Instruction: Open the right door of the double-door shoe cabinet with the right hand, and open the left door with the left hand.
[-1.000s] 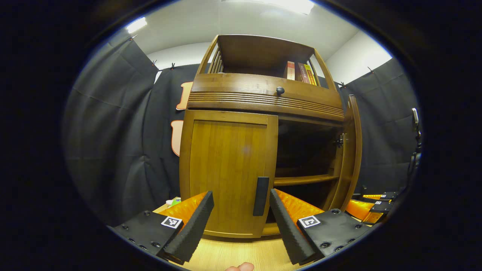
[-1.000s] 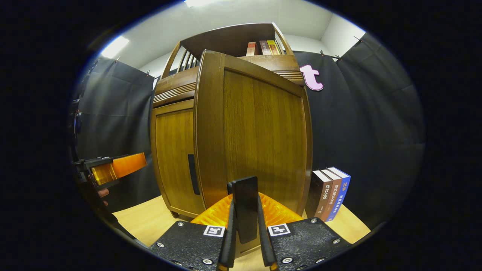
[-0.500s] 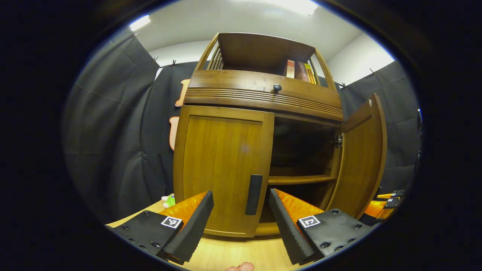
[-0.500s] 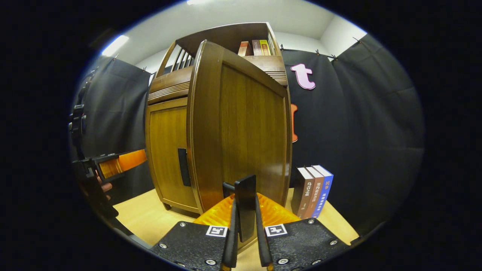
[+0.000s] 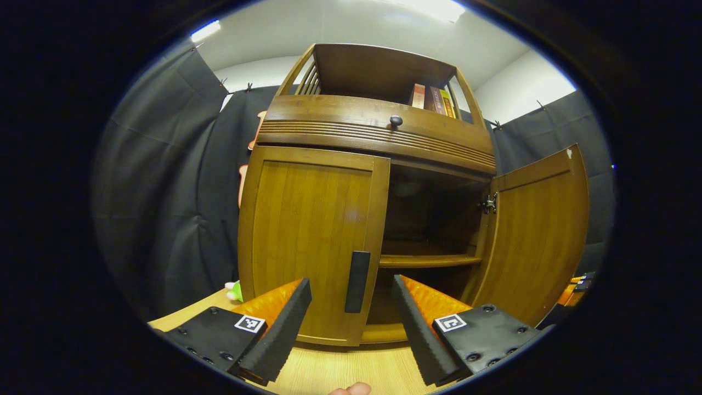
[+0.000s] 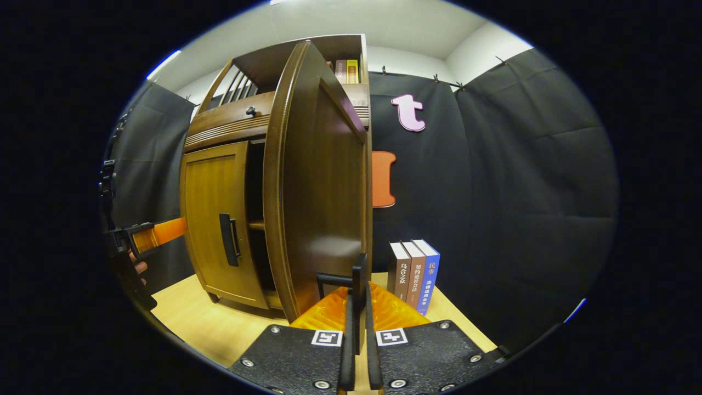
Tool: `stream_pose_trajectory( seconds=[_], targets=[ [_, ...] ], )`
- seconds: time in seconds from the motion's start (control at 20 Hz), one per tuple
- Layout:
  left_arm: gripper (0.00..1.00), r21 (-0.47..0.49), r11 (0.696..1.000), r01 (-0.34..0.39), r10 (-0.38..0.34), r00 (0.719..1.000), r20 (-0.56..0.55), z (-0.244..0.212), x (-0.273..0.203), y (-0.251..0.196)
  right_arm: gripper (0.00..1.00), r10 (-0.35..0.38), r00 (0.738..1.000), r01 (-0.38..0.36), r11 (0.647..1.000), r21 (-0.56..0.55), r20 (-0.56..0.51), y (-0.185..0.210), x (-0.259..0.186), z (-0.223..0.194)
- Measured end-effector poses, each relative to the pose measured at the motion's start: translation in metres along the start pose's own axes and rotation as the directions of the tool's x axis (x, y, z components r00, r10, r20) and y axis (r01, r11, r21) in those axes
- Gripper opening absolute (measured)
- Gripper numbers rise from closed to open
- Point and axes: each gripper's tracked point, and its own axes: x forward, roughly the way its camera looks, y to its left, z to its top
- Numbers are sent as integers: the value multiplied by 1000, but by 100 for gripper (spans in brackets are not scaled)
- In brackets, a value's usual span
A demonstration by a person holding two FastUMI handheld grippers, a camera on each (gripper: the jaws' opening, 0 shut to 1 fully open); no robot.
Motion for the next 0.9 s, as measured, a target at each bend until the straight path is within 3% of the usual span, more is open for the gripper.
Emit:
stream_pose_trajectory(
  seconds=[0.2, 0.45, 0.9],
  targets=[
    [94, 14, 1000, -9, 9, 1000, 7, 1, 1, 2, 6, 9, 1000, -9, 998, 57, 7, -11, 0, 0],
    [94, 37, 999, -22, 22, 1000, 5, 2, 0, 6, 6, 83, 997, -83, 997, -9, -4, -22, 2, 0],
    [95, 51, 998, -40, 40, 999, 3, 2, -6, 11, 5, 171, 985, -171, 984, 41, 10, -53, 4, 2]
  ],
)
